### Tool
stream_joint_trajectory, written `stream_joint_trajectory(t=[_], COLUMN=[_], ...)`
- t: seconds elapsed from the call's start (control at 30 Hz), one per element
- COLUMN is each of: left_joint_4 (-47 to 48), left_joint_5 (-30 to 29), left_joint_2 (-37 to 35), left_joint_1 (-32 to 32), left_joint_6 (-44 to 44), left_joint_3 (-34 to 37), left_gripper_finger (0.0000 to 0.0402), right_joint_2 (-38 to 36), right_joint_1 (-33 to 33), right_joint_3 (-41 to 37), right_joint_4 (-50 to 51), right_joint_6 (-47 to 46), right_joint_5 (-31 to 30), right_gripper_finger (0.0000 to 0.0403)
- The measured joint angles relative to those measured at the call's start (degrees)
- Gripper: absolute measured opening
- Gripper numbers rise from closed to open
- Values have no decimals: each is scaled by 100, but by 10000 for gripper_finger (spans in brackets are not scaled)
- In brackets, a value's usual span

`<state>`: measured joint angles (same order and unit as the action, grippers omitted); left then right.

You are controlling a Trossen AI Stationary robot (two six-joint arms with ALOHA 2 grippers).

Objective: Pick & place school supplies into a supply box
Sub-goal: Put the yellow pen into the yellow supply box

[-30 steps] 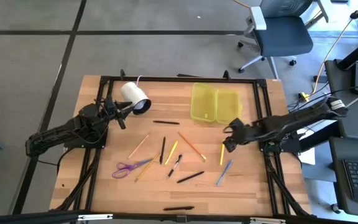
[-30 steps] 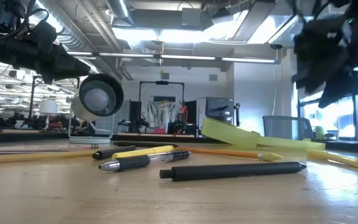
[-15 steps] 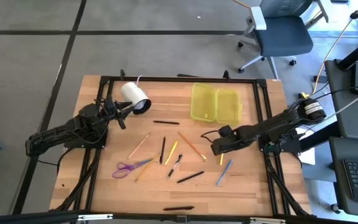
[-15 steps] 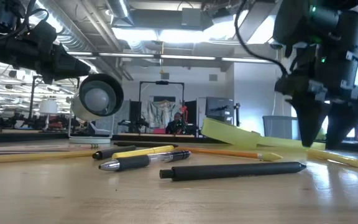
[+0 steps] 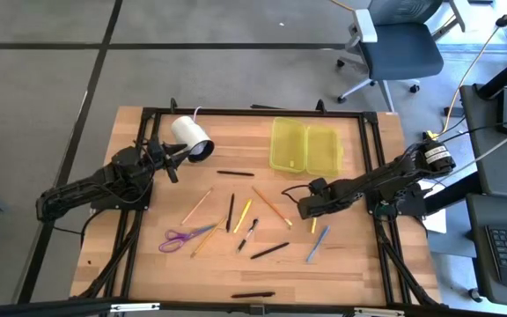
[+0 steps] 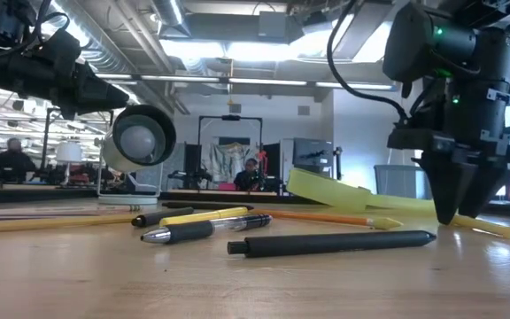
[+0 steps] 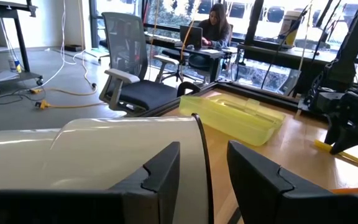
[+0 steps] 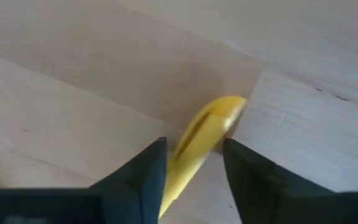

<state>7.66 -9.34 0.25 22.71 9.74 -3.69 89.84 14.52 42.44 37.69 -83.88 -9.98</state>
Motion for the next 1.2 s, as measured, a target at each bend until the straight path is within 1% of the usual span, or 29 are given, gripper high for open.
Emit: stream_joint_trajectory(t=[0.27, 0.47, 0.63, 0.73, 0.83, 1.0, 1.1, 1.2], left_joint_4=[0, 0, -14, -13, -15, -17, -5, 2], left_joint_5=[0, 0, 0, 0, 0, 0, 54, 411], left_joint_2=[0, 0, 0, 0, -2, 0, 0, 0], left_joint_1=[-1, 0, 1, 1, -1, -1, 0, 1], left_joint_6=[0, 1, 1, 0, 0, 1, 17, 15], left_joint_3=[-1, -1, -1, -1, 0, -1, -1, -1], left_gripper_finger=[127, 128, 128, 127, 128, 128, 127, 127], right_joint_2=[7, 9, -80, -269, -470, -645, -632, -605], right_joint_1=[0, 0, -2, -11, -97, -570, -1046, -1587], right_joint_3=[0, -2, -8, 155, 458, 1211, 1633, 1868], right_joint_4=[81, 104, 116, 199, 264, 228, 191, -157], right_joint_6=[19, 23, 35, 212, 588, 1802, 2693, 3593], right_joint_5=[-73, -107, -101, -356, -864, -1902, -2100, -2064], right_gripper_finger=[96, 65, 57, 57, 57, 57, 57, 57])
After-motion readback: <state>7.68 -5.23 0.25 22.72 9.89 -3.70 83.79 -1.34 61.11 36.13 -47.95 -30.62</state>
